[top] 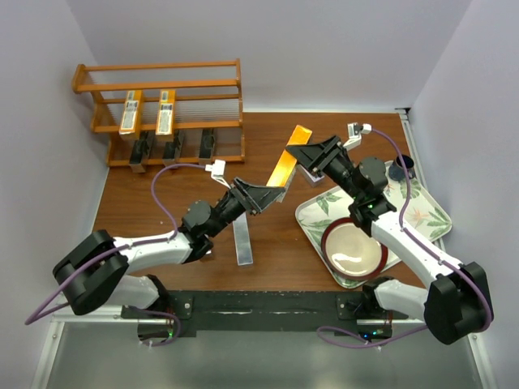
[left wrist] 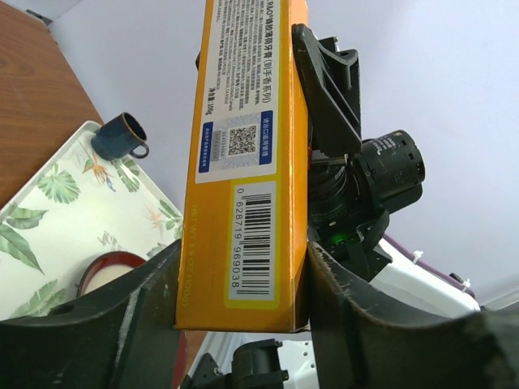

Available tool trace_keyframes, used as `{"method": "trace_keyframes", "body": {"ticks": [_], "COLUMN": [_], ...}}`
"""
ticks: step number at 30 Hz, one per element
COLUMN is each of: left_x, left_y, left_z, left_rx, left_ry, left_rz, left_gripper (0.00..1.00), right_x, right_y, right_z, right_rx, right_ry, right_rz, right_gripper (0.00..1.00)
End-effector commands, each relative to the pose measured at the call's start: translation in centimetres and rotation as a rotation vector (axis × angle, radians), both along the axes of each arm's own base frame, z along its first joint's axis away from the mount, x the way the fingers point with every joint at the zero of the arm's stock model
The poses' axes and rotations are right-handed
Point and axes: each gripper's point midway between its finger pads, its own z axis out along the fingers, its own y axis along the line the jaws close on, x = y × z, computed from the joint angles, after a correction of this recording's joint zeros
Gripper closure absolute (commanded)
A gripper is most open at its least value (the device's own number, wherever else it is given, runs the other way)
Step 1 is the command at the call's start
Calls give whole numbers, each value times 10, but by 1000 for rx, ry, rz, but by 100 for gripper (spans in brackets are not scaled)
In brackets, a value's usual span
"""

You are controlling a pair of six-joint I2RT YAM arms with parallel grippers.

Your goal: Place and organize the toothpastes onto the shelf

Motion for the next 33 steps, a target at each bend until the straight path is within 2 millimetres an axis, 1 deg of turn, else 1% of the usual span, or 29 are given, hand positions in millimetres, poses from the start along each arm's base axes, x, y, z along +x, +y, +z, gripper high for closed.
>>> {"method": "trace_keyframes", "body": {"ticks": [1,2,3,6,7,9,10,11,12,13,14,15,16,17,18,19,20,21,22,23,25,26,27,28,29,30,31,32,33], "left_x": [-11,-11,-10,-10,-10,-8,-9,-2,0,1,7,13,14,19,24,26,31,33,35,39,42,42,47,49,49,54,57,61,62], "left_y": [4,5,6,12,15,17,19,21,22,26,26,30,35,38,44,50,57,62,69,80,95,103,115,122,131,140,144,153,158], "left_z": [45,44,42,41,43,39,41,32,31,33,16,16,17,-1,0,1,-15,-15,-15,-30,-32,-42,-41,-43,-51,-42,-43,-32,-33], "left_rx": [-129,-130,-125,-121,-122,-86,-75,-21,5,27,122,153,180,282,315,347,448,482,514,607,672,750,785,827,912,938,981,1028,1088], "left_ry": [-86,-85,-81,-84,-91,-96,-110,-106,-109,-119,-110,-108,-112,-102,-99,-105,-94,-94,-91,-77,-74,-74,-66,-64,-70,-67,-66,-73,-69], "left_rz": [-26,-19,-14,12,20,44,50,95,113,135,163,204,230,253,296,320,357,381,407,448,507,520,579,608,625,685,703,751,760], "left_gripper": [53,59,62,68,69,70,70,70,70,70,71,71,71,72,72,72,72,72,72,73,73,73,73,73,73,73,73,73,73], "right_x": [-5,-5,-5,-7,-8,-9,-9,-10,-9,-10,-10,-9,-9,-9,-8,-9,-9,-10,-10,-13,-14,-16,-18,-15,-15,-17,-13,-14,-16], "right_y": [2,1,2,3,4,5,5,5,5,5,5,4,3,2,0,-2,-3,-5,-6,-8,-12,-15,-17,-22,-26,-32,-40,-44,-49], "right_z": [12,12,10,7,5,1,0,-3,-5,-7,-8,-13,-12,-15,-20,-20,-21,-25,-27,-25,-26,-23,-27,-28,-30,-32,-35,-37,-35], "right_rx": [25,25,21,5,-7,-23,-39,-50,-64,-76,-96,-116,-137,-155,-174,-191,-203,-221,-246,-257,-307,-325,-354,-402,-433,-473,-527,-552,-569], "right_ry": [-59,-59,-57,-63,-68,-64,-73,-72,-60,-60,-70,-50,-66,-59,-40,-52,-50,-36,-46,-56,-69,-83,-70,-90,-94,-85,-103,-104,-114], "right_rz": [22,22,23,34,41,48,50,53,53,53,50,47,41,36,23,17,10,4,1,-1,-14,-20,-23,-50,-62,-80,-120,-133,-148], "right_gripper": [59,59,58,47,39,30,22,19,16,11,9,8,6,5,4,3,3,1,1,1,1,1,1,1,1,1,1,1,1]}}
